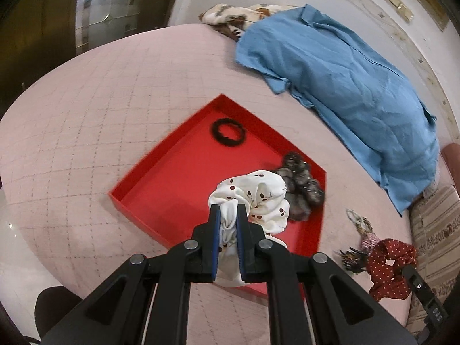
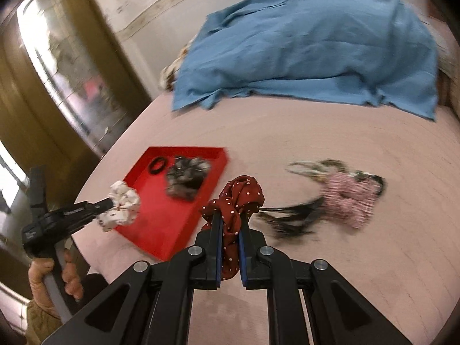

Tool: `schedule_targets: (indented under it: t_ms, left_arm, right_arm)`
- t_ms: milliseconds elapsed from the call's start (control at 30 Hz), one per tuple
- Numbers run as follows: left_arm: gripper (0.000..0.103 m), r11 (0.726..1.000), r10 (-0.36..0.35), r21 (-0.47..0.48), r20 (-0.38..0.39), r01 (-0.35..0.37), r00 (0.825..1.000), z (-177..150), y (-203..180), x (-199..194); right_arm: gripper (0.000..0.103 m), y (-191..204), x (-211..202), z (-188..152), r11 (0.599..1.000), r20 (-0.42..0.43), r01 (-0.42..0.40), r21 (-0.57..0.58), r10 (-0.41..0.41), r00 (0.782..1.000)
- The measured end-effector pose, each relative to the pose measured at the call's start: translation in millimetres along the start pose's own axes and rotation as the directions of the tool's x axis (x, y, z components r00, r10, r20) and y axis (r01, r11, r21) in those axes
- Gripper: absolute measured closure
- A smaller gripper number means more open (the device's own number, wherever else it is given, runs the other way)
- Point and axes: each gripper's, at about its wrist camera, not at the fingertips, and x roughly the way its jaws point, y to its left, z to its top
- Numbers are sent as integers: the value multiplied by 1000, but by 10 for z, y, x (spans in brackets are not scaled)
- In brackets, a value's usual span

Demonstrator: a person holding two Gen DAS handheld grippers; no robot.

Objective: Organize jewelry
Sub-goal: 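Carry both scrunchies into the red tray and open both tools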

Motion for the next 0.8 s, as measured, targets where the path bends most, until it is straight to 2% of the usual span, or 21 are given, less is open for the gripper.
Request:
schedule_targets:
  t_ms: [233, 433, 633, 800]
  left_arm:
    - [93, 1000, 1, -23, -4, -1, 1000, 148, 194, 192]
    - [93, 1000, 8, 13, 9, -8, 1000, 347, 205, 347]
    - [93, 998, 34, 49, 18, -35, 999, 498, 219, 538]
    - [93, 998, 46, 42, 10, -46, 999, 571, 300, 674]
  right_arm:
    - [93, 576, 495, 278, 995, -56, -67, -80, 63, 996]
    - [93, 943, 981, 623, 989, -84, -105, -101, 96, 992]
    - [93, 1198, 1592, 865, 986, -143, -135, -99, 120, 982]
    - [93, 1242, 2040, 939, 988, -193, -128, -88, 109, 975]
